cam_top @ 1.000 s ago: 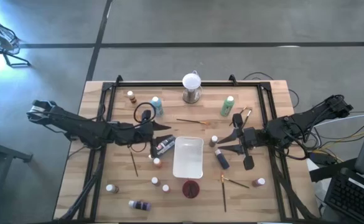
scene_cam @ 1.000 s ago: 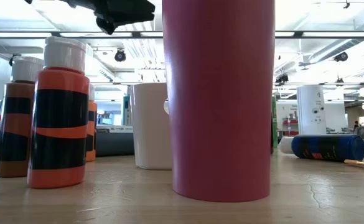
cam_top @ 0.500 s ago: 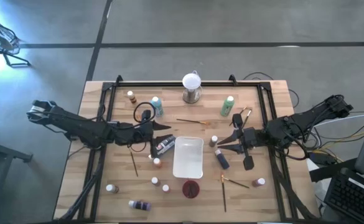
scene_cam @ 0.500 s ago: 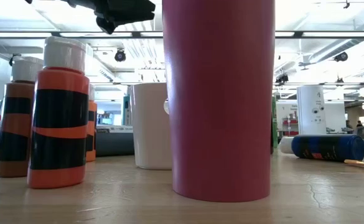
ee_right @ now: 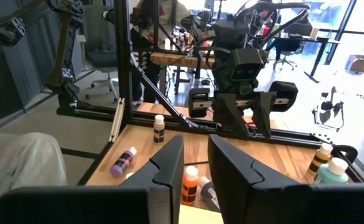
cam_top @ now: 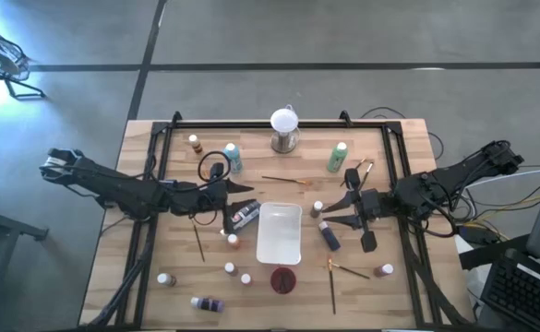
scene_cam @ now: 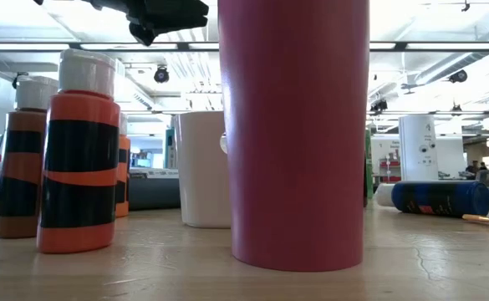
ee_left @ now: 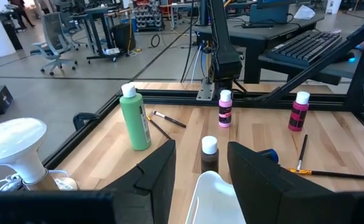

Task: Pick & Place Paint Supplies
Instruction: Put the silver paint brush into the red cup

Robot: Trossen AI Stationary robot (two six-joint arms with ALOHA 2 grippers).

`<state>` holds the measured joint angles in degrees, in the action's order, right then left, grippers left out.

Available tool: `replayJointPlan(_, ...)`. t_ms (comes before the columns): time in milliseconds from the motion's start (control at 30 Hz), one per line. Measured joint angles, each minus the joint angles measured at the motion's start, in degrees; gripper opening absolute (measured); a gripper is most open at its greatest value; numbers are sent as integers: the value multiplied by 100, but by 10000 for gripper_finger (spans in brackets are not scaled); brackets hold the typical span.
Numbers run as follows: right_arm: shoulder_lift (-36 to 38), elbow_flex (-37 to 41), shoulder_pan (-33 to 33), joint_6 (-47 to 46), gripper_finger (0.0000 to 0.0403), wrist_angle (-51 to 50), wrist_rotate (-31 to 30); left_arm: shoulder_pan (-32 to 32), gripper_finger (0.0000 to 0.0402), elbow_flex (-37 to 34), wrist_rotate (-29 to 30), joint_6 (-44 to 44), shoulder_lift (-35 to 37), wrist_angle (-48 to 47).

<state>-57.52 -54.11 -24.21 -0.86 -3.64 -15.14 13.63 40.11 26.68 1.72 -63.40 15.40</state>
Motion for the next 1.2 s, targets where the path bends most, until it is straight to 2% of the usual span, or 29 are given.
replayJointPlan(1200, -2, 0, -2, -46, 166, -2, 2, 0, 152, -6, 0, -225, 0, -46)
